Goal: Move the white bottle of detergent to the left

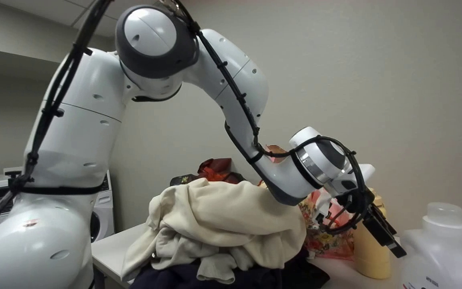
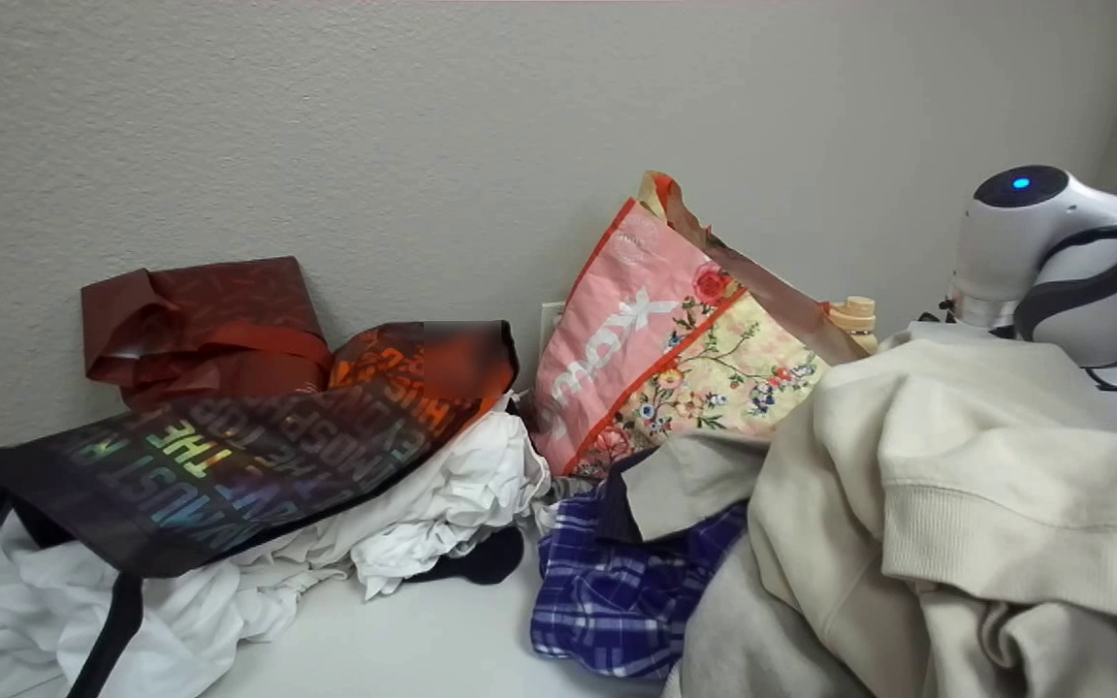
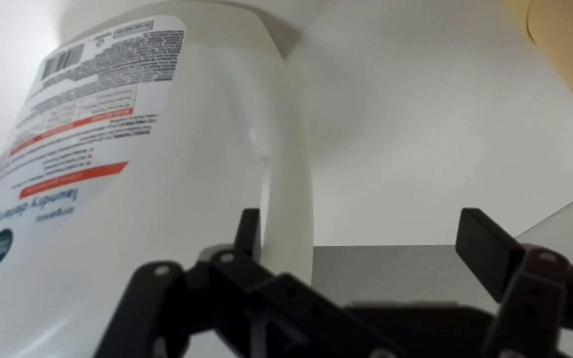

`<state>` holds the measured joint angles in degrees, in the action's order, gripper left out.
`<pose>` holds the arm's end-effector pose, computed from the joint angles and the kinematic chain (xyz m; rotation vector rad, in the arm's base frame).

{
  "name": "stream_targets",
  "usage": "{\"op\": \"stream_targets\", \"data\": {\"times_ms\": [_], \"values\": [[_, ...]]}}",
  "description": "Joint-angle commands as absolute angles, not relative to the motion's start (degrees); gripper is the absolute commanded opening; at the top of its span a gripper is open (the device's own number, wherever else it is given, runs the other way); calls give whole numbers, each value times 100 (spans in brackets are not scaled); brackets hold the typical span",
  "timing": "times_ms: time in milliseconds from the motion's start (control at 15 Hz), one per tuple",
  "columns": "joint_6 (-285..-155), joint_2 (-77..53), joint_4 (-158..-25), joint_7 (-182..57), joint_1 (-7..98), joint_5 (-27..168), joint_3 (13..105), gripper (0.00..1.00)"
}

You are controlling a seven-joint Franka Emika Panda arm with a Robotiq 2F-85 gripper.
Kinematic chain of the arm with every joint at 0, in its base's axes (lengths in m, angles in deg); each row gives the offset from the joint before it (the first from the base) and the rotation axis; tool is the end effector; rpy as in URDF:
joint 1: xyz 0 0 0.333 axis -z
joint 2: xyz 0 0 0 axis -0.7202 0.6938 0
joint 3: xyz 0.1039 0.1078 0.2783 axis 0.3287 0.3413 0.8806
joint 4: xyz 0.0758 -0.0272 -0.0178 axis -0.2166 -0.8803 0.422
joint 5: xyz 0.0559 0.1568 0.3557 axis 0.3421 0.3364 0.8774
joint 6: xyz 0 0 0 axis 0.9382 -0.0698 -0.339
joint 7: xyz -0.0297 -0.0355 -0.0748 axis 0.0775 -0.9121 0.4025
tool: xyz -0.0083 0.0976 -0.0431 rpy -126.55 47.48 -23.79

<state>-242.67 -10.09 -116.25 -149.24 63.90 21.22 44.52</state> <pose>0.5197 -0.3330 0.3213 2.0350 -1.7123 0.7743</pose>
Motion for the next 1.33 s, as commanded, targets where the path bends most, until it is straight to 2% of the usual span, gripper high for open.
{"op": "stream_targets", "data": {"times_ms": [0,533,600,667,733,1267], "values": [[-24532,-579,-11248,-15123,6159,1961,4066,100],[-25171,-194,-11185,-15202,6091,1496,3605,100],[-25308,-167,-11198,-15240,6088,1425,3580,75],[-25450,-146,-11211,-15283,6076,1361,3548,73],[-25598,-126,-11223,-15313,6071,1305,3523,66],[-26317,-128,-11262,-15632,5995,678,3264,3]]}}
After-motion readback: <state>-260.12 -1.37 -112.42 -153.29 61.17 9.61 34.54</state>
